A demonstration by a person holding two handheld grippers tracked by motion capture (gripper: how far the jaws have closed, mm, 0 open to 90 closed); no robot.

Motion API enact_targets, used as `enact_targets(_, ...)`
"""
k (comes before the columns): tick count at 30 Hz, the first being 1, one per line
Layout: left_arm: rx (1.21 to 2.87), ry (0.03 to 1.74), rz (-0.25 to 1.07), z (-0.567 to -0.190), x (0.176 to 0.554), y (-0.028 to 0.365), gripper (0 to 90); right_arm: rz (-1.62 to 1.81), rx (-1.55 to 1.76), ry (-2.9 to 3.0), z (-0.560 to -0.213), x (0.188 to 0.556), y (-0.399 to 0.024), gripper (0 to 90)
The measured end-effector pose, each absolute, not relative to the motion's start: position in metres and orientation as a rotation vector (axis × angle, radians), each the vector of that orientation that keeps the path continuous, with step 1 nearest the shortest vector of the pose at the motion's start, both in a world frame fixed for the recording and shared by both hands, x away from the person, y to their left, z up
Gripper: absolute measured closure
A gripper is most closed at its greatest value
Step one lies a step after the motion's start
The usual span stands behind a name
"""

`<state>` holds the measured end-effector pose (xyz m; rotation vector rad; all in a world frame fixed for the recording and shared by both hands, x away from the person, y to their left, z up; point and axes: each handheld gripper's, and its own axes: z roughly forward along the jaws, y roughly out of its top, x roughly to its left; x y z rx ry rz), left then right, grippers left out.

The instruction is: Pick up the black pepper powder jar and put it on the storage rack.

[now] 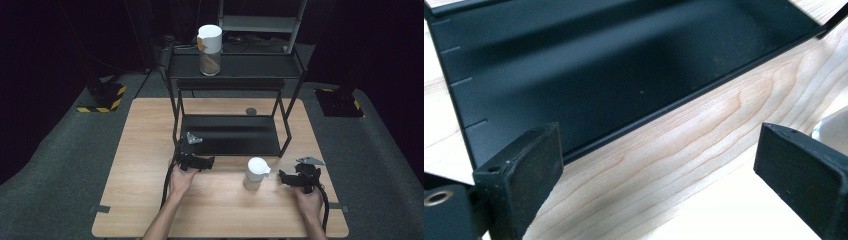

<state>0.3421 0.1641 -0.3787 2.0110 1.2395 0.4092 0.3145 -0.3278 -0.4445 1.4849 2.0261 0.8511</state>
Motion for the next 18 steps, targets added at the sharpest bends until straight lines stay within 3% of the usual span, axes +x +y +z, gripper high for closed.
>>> enact_targets(18,2.005,1.316,0.408,-0.417,0.334,0.162,5.9,0.851,1.484,2.026,-0.444,0.315,-0.328,2.8)
